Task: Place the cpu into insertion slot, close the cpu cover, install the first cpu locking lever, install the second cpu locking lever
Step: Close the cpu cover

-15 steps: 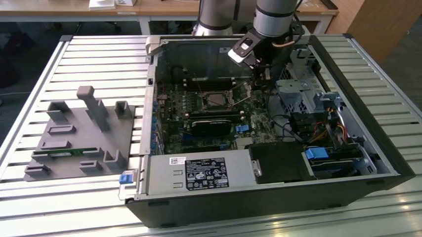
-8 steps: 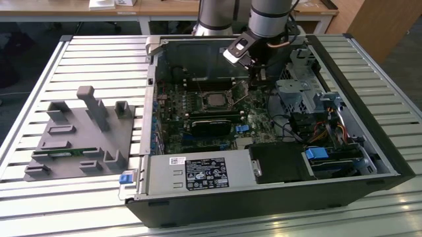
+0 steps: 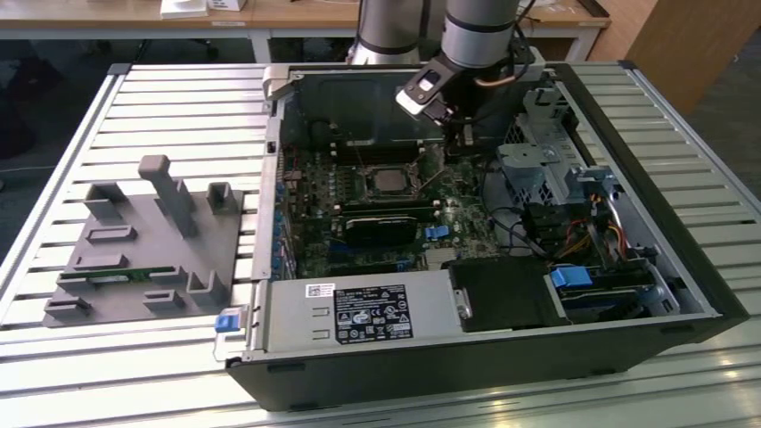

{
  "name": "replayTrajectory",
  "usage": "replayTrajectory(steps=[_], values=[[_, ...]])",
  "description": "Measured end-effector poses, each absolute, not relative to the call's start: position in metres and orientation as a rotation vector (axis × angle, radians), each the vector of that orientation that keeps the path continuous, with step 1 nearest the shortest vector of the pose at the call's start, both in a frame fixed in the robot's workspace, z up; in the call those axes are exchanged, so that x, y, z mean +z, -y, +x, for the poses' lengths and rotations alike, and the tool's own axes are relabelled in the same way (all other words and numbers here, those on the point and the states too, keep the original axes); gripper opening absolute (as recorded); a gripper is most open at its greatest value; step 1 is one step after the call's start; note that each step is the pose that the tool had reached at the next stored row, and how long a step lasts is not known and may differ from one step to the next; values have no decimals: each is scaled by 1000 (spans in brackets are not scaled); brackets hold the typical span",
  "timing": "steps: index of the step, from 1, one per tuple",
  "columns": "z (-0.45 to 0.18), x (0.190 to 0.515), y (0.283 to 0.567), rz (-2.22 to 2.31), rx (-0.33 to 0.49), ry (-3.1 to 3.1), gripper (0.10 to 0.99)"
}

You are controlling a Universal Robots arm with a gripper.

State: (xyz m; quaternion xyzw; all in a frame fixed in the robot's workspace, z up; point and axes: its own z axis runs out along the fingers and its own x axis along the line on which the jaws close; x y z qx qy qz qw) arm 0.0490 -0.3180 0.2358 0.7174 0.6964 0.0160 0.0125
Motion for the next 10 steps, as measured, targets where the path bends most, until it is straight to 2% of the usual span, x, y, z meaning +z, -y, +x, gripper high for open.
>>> replayTrajectory(steps=[10], values=[[42, 235, 318, 2236, 50, -2170, 122]])
